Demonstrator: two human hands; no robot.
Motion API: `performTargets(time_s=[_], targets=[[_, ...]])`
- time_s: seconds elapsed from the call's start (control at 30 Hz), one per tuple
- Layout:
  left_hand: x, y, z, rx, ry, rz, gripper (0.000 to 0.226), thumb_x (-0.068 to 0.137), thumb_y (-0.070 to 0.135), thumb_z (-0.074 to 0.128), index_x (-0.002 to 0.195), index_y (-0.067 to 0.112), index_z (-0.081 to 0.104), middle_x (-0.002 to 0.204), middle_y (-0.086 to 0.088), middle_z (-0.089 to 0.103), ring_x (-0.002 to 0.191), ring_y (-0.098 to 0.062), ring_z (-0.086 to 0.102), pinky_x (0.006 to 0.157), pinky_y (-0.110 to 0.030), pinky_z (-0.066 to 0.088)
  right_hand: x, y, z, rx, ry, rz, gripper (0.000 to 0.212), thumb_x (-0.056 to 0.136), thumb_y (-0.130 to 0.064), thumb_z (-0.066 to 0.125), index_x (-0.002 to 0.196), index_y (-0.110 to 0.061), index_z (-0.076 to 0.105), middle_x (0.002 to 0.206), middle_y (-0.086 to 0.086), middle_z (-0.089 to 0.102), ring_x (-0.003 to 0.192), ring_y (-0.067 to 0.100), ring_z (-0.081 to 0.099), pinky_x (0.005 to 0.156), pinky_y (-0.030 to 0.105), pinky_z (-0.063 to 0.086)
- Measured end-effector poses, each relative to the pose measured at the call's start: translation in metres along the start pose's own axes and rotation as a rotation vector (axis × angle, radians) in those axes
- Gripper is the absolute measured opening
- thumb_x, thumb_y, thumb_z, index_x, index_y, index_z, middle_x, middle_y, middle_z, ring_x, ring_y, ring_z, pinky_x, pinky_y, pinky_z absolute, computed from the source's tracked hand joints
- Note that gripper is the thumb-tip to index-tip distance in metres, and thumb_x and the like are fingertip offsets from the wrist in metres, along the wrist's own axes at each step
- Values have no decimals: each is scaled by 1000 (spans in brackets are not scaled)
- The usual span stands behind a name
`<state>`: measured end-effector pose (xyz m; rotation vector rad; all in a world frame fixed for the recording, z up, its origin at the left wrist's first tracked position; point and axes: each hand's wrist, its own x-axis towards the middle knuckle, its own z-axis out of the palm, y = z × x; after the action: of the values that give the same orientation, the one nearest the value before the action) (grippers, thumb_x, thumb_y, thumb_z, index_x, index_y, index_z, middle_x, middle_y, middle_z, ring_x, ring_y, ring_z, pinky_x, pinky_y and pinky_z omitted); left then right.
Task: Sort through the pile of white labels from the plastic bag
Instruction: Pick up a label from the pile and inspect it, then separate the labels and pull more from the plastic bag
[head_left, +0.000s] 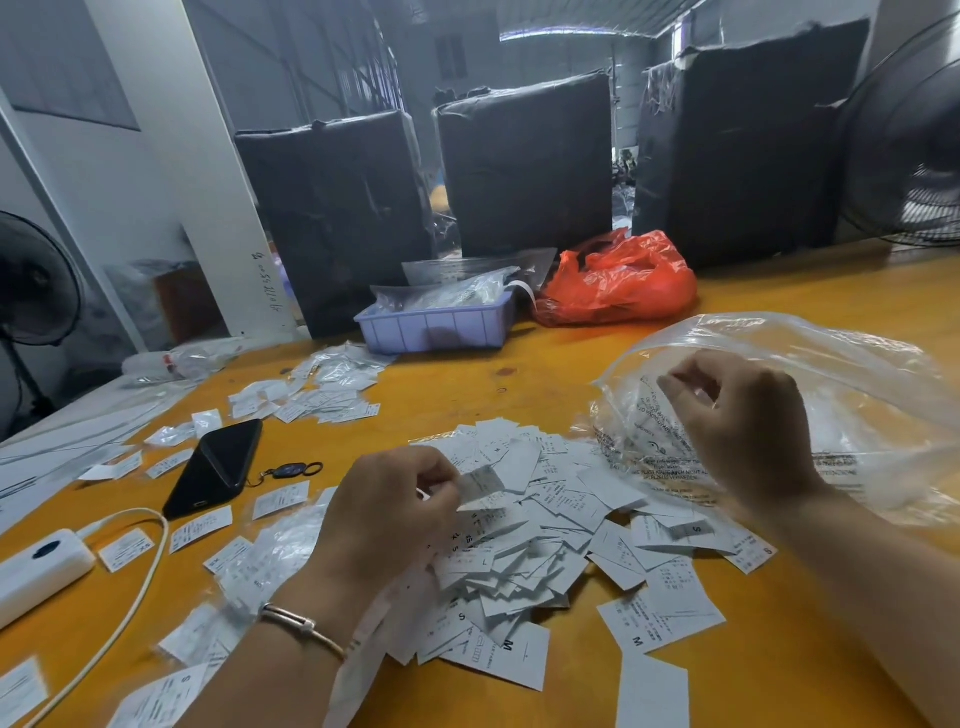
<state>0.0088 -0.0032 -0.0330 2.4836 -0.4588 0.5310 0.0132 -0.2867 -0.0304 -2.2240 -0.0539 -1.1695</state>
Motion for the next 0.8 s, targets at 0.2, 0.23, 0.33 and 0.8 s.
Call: performTargets(time_s=[0.2, 0.23, 0.33, 0.8], targets=[[2, 21, -8, -568, -55, -144, 9, 81, 12, 76, 77, 19, 74, 84, 2, 76, 82, -14, 68, 73, -28, 54, -9, -27, 6, 889, -489, 447, 11, 90, -1, 59, 93, -2, 70, 70, 13, 70, 56, 16, 59, 56, 26, 44], [1, 25, -10, -671, -118, -154, 4, 77, 16, 77, 76, 18, 74, 89, 2, 76, 85, -13, 68, 73, -25, 54, -11, -29, 8, 925, -547, 471, 14, 90, -1, 58, 98, -2, 69, 72, 14, 70, 58, 18, 59, 59, 30, 43], [-3, 31, -9, -843, -259, -168, 10, 67, 22, 77, 74, 15, 76, 110, 8, 73, 101, -4, 68, 79, -19, 56, -17, -37, 9, 931, -670, 423, 34, 86, -3, 64, 118, -11, 60, 72, 15, 70, 58, 19, 59, 59, 31, 43], [-5, 39, 0, -867, -241, -170, 13, 70, 21, 75, 81, 14, 78, 88, -6, 77, 83, -12, 72, 72, -19, 55, -21, -55, -2, 831, -620, 142, 26, 78, -23, 62, 99, -26, 76, 89, -8, 68, 84, 7, 61, 68, 16, 49]])
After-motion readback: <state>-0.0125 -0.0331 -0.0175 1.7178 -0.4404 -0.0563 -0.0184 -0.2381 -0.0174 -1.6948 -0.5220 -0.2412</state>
